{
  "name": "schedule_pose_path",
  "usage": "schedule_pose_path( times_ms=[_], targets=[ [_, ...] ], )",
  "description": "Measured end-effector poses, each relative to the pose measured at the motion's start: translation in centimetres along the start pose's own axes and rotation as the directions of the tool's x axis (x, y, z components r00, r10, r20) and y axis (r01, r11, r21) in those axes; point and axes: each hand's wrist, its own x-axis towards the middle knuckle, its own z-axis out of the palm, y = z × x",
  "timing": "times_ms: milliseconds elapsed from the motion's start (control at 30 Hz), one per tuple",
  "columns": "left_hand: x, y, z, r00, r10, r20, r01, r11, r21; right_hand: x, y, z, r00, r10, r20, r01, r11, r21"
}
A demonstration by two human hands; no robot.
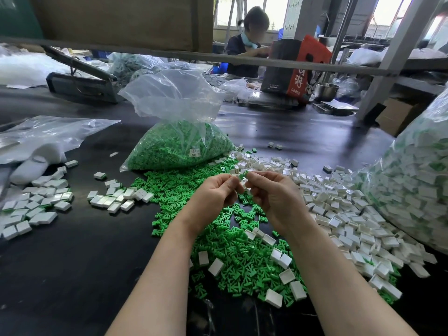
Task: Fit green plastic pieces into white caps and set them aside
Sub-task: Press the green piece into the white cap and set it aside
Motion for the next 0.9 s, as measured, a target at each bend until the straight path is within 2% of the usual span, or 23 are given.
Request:
schedule_pose_path(
  times_ms=[167,300,433,567,800,900],
  targets=[
    [-0.2,0.0,0.0,1.000,0.002,-0.001,-0.002,1.000,0.013,-0.1,0.3,0.2,0.998,-0.059,-0.034,0.057,0.997,-0.056],
    [-0.3,0.2,-0.2,1.000,0.007,-0.021,-0.007,1.000,0.025,0.0,0.7,-0.2,0.988,-0.155,-0.006,0.146,0.938,-0.313],
    [-0.3,0.1,-0.4,1.000,0.018,0.010,-0.019,0.992,0.127,0.1,0.7,-0.7,0.975,-0.217,0.040,0.213,0.879,-0.427],
    [-0.3,0.0,-0.7,0.998,0.007,0.059,-0.021,0.971,0.237,0.0,0.3,-1.1,0.967,-0.201,0.157,0.255,0.778,-0.574],
    [-0.2,-0.2,-0.7,0.996,-0.003,0.089,-0.018,0.974,0.226,-0.3,0.2,-1.0,0.949,-0.122,0.290,0.296,0.662,-0.689],
    [-0.1,-0.3,-1.0,0.994,0.013,0.105,-0.034,0.979,0.201,-0.4,0.2,-0.7,0.944,-0.109,0.312,0.303,0.662,-0.686]
  ],
)
